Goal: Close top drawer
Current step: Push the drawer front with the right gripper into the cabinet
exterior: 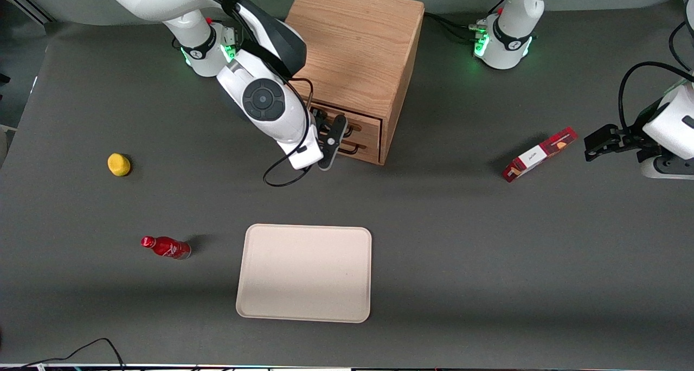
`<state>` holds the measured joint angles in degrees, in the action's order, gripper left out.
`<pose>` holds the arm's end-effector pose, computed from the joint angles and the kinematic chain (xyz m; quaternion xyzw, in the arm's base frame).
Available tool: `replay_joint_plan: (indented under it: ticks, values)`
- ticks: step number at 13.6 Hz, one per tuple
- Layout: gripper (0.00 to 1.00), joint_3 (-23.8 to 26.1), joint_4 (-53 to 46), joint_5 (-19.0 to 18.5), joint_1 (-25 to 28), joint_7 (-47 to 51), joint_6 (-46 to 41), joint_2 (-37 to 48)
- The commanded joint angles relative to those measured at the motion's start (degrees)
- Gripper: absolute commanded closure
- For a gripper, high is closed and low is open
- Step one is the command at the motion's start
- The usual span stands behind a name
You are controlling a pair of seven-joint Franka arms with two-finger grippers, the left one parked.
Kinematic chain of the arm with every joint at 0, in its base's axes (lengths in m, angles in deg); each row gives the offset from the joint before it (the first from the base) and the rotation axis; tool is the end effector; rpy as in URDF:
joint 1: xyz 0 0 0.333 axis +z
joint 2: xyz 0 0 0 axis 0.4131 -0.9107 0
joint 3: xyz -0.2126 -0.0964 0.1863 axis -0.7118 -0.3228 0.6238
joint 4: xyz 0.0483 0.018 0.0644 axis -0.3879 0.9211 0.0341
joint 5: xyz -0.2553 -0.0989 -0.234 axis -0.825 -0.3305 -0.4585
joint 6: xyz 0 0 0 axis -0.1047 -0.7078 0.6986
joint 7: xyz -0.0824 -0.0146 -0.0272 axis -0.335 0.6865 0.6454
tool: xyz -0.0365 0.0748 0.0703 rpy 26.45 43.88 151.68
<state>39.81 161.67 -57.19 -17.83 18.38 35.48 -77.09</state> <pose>0.4719 0.3890 0.3793 -0.8331 -0.5407 0.0621 0.0987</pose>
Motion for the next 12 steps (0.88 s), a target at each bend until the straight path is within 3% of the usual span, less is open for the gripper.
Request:
replay_joint_plan:
  ticks: [1, 12]
  values:
    - [0.00, 0.66, 3.66, -0.52, 0.20, 1.64, 0.85, 2.30]
    - [0.00, 1.01, -0.02, 0.10, -0.68, 1.99, -5.03, 3.44]
